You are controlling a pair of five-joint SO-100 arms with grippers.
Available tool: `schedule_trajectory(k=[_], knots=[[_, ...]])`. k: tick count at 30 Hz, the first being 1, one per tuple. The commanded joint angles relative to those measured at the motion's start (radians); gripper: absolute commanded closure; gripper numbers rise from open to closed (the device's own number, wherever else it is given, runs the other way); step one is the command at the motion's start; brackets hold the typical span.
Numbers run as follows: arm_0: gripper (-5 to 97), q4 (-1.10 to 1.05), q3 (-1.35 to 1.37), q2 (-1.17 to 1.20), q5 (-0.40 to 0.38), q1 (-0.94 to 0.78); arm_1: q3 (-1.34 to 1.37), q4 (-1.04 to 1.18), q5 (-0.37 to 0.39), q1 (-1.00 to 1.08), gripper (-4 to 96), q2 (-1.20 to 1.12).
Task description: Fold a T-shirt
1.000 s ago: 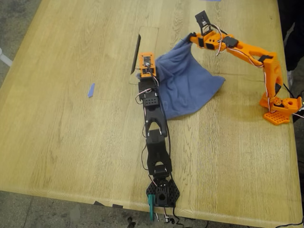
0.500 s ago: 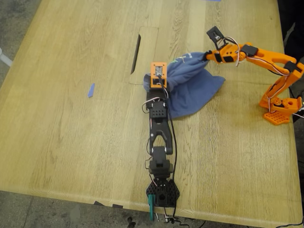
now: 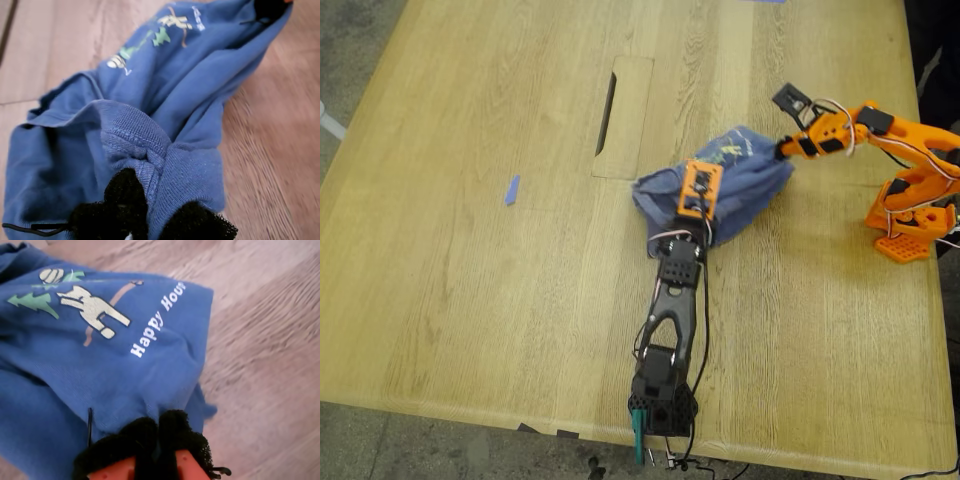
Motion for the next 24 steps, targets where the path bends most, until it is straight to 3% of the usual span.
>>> schedule_trajectory(k=[1,9,17,20,24], knots=[[92,0.012,0.038,0.15,-0.014,0.066,0.089,0.005,0.005,-0.032,90.7,0.12],[92,-0.054,0.227,0.143,-0.049,0.152,0.423,-0.06,-0.002,-0.054,91.0,0.357],[91,-0.38,0.302,-0.135,-0.049,0.098,0.63,-0.192,-0.002,-0.021,90.4,0.425],[59,-0.442,0.285,-0.221,0.002,0.08,0.66,-0.202,0.003,0.005,82.1,0.43],[34,-0.46,0.275,-0.245,-0.002,0.044,0.62,-0.144,0.005,0.071,73.2,0.413]])
